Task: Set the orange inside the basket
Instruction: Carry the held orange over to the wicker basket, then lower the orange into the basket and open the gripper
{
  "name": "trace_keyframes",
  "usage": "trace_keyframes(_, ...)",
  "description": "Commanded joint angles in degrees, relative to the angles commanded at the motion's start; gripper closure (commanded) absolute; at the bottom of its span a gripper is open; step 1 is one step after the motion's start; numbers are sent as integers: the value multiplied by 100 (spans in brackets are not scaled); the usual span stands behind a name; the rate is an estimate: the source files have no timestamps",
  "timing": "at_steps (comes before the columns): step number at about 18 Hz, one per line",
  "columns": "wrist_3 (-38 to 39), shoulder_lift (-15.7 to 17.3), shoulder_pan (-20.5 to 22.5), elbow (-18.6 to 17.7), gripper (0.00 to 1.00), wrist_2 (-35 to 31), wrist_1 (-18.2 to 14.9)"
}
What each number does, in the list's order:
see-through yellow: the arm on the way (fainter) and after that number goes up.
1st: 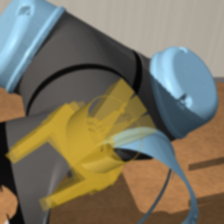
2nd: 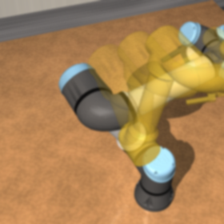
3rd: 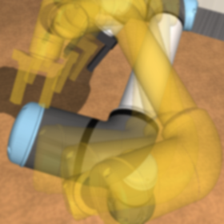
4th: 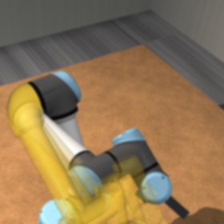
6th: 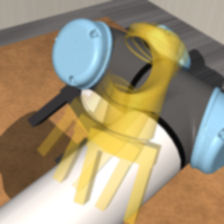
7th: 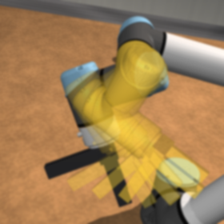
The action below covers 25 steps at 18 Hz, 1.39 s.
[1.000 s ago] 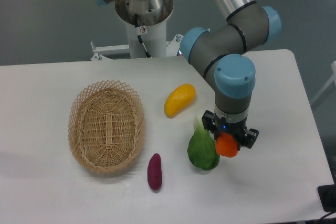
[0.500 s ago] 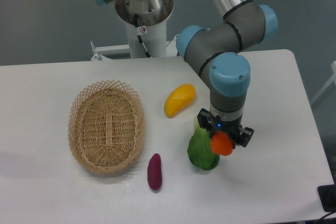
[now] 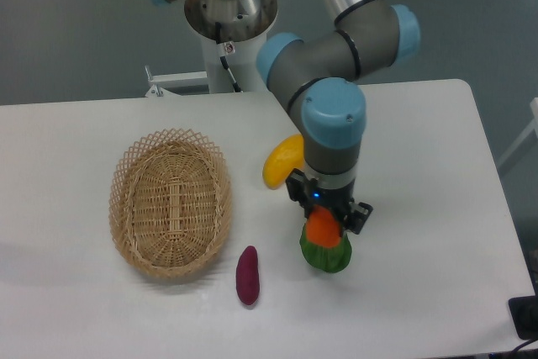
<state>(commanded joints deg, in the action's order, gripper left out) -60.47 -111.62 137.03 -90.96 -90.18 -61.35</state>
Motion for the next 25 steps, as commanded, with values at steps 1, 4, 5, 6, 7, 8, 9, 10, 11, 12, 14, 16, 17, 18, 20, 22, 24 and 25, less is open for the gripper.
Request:
trace_keyframes(1,26,26,-70,-44,43,0,0)
trace_keyframes(4,316,44,-308,-176,43,-17,113)
trace_keyframes(5,369,53,-378,-228,43,-18,236)
trace_keyframes(6,413,79,-439,-325,43,-18,350)
trace_keyframes(7,457,123,-527,-421,43,-18,430)
trace_keyframes(8,509,149,-658,-518,43,-18,500)
trace_keyframes(9,579,202,-773,-615,43,-18,571)
trace_keyframes(10,632,237,-887,-676,43,-26,606)
trace_keyframes(11,694,246,-1028,-703,43,-26,607)
trace_keyframes(12,842,237,-1255,-703,43,-61,615)
trace_keyframes(14,1062,220,-1494,-703,43,-79,650)
trace_keyframes(16,1116,176,-1643,-712,43,-88,720)
trace_keyframes(17,1125,132,-1688,-712,43,-97,729)
trace_keyframes(18,1116,71,-1697,-738,42,-97,730)
trace_keyframes(20,1116,44,-1784,-774,42,-105,738)
trace_keyframes(22,1125,35,-1811,-800,35,-105,782)
trace_keyframes(24,1125,9,-1820,-800,25,-105,826)
trace_keyframes(25,1125,0,-1820,-809,22,-105,852)
